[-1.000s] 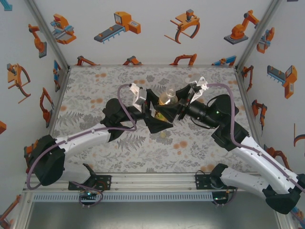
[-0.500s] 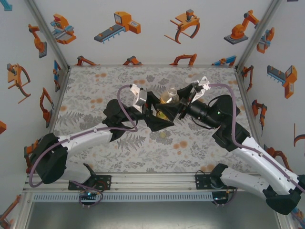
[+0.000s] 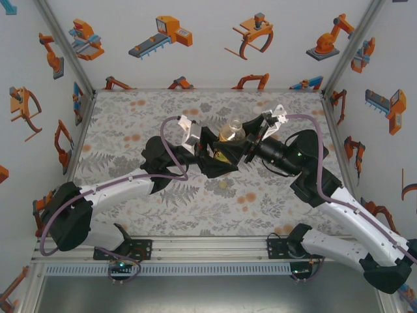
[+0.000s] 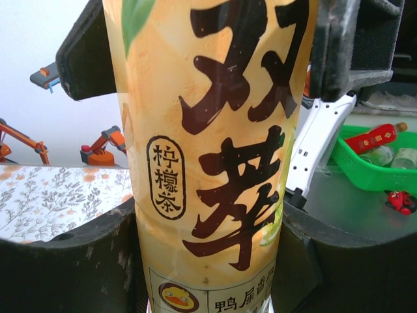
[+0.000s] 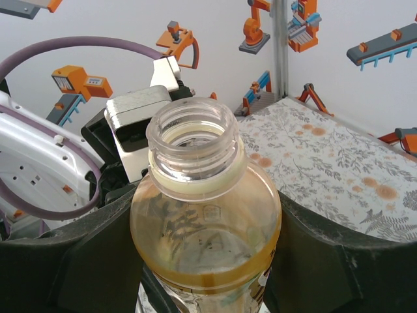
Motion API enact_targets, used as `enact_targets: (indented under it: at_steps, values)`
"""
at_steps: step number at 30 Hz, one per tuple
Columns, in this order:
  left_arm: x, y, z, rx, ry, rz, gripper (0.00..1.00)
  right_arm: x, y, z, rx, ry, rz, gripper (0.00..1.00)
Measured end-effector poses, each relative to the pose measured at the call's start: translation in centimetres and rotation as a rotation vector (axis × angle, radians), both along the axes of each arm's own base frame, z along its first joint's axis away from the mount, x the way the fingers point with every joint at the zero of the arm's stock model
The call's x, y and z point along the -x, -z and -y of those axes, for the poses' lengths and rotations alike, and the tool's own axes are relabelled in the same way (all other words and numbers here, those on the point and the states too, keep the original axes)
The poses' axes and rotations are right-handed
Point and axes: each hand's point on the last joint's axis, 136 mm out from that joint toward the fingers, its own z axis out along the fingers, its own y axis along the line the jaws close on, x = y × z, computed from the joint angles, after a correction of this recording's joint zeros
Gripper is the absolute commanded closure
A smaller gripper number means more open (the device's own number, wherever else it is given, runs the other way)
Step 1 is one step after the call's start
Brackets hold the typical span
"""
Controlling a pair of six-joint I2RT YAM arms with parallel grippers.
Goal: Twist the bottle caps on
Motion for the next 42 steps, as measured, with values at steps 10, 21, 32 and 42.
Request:
enact_targets:
  at_steps: [10, 21, 32, 42]
  values:
    - [-0.1, 0.3, 0.1, -0.015, 0.002, -0.009, 0.83, 0.4, -0.8, 1.4, -0.021, 0.042, 0.01, 0.3]
    - [-1.8, 0.7, -0.6, -0.114, -0.062, -0.047, 1.0, 0.4, -1.4, 4.3, -0.018, 0.164, 0.031, 0.31]
    - [-4.3, -1.6, -6.0, -0.263, -0.278, -0.005, 1.0, -3.1, 3.6, 4.4, 0.119, 0.31, -0.148, 0.43]
    - [-4.8, 0.7, -9.0, -0.436, -0.39, 0.019, 1.0, -6.2, 11.0, 3.7, 0.33, 0.415, -0.332, 0.46]
